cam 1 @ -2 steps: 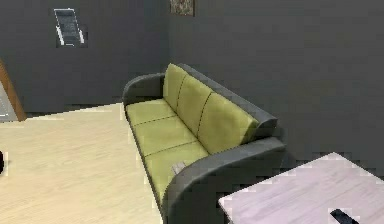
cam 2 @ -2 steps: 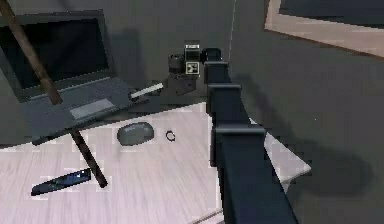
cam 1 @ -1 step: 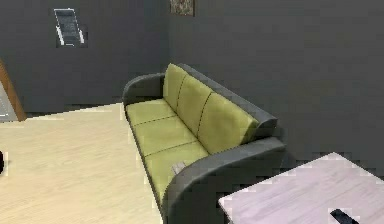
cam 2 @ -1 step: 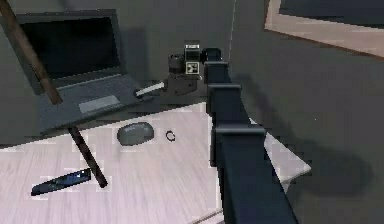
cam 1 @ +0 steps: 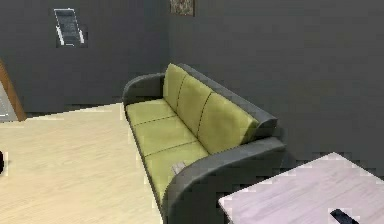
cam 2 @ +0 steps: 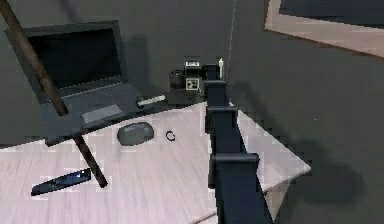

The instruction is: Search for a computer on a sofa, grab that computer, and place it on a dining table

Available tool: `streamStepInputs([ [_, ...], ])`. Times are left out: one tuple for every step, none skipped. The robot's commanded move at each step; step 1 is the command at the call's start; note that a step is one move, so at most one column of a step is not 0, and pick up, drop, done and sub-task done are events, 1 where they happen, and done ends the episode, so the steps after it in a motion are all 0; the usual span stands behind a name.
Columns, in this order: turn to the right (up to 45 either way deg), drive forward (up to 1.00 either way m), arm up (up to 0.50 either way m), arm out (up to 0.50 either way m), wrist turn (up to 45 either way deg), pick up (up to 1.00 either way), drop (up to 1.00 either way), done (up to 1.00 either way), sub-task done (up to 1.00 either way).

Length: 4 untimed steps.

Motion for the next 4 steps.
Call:
streamStepInputs([
  [0.0, 0.0, -0.32, 0.0, 0.0, 0.0, 0.0, 0.0, 0.0],
  [0.0, 0.0, 0.0, 0.0, 0.0, 0.0, 1.0, 0.0, 0.0],
  [0.0, 0.0, 0.04, 0.0, 0.0, 0.0, 0.0, 0.0, 0.0],
  [0.0, 0.0, 0.0, -0.08, 0.0, 0.0, 0.0, 0.0, 0.0],
])
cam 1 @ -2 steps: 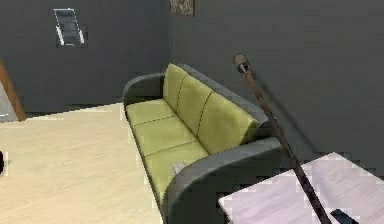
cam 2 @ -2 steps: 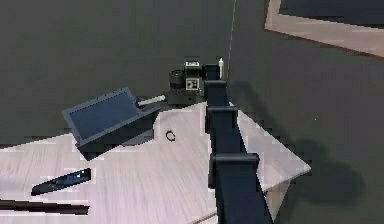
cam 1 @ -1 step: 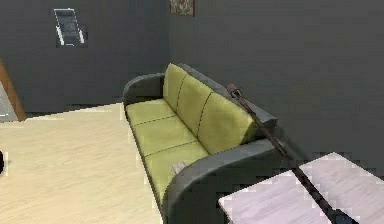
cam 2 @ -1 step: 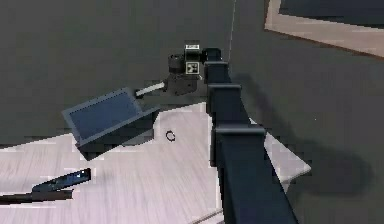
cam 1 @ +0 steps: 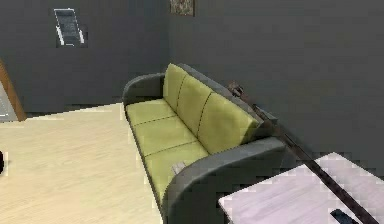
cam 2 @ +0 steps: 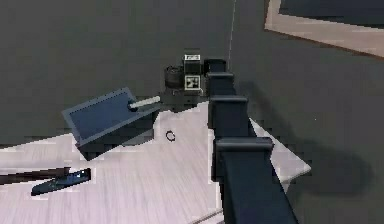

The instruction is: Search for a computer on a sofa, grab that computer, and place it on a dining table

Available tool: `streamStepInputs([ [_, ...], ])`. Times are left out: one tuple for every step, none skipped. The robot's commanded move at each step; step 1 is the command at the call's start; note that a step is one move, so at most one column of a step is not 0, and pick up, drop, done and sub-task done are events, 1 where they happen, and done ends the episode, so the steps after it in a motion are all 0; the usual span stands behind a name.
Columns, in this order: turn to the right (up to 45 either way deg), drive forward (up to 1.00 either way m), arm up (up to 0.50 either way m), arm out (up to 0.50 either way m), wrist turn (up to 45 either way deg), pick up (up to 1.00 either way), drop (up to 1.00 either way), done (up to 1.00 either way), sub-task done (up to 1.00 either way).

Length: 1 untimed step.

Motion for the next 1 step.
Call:
streamStepInputs([
  [0.0, 0.0, 0.0, 0.0, 0.0, 0.0, 0.0, 1.0, 0.0],
])
